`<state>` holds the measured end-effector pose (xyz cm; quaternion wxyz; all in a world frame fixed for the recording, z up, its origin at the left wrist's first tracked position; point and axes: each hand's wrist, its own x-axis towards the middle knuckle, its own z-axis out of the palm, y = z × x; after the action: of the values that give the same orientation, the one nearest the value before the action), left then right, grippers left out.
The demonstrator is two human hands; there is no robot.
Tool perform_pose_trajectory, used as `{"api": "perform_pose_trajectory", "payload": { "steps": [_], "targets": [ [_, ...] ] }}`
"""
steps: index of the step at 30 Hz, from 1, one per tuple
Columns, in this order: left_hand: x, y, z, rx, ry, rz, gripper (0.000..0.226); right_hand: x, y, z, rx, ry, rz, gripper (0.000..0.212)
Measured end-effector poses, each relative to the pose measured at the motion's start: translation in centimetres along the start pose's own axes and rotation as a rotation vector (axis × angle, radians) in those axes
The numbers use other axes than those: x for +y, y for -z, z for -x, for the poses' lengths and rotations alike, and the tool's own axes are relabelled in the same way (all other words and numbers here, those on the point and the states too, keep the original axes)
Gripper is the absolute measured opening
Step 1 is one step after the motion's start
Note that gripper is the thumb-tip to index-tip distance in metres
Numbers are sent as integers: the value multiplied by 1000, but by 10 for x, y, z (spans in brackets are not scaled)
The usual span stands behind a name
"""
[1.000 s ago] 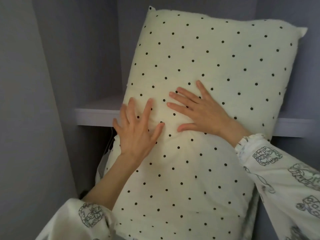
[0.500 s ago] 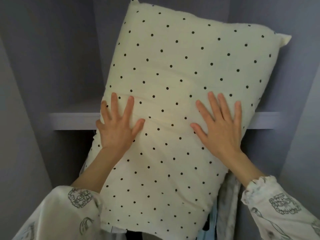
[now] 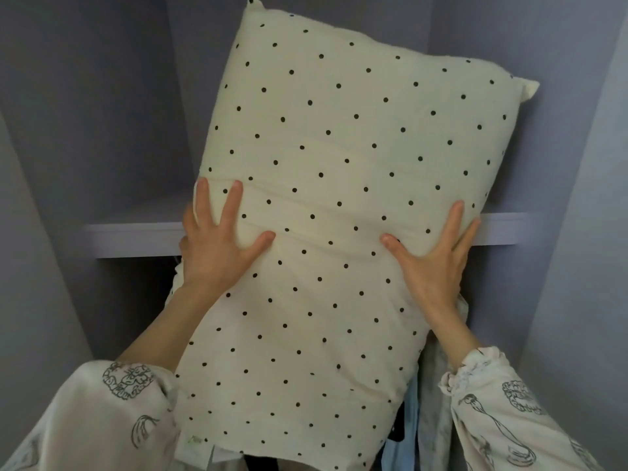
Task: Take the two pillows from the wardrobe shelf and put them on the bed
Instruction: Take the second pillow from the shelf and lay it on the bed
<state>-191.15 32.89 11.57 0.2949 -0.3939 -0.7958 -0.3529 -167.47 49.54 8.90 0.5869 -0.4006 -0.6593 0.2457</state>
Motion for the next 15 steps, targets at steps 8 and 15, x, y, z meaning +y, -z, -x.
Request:
{"api": "perform_pose_trajectory", "payload": {
  "steps": [8, 15],
  "targets": [
    [-1, 19, -6, -111, 111, 315, 113, -3, 3, -6, -5, -240, -221, 122],
    [-1, 33, -14, -210, 143, 379, 117, -8, 17, -11, -115, -136, -327, 121]
  ]
}}
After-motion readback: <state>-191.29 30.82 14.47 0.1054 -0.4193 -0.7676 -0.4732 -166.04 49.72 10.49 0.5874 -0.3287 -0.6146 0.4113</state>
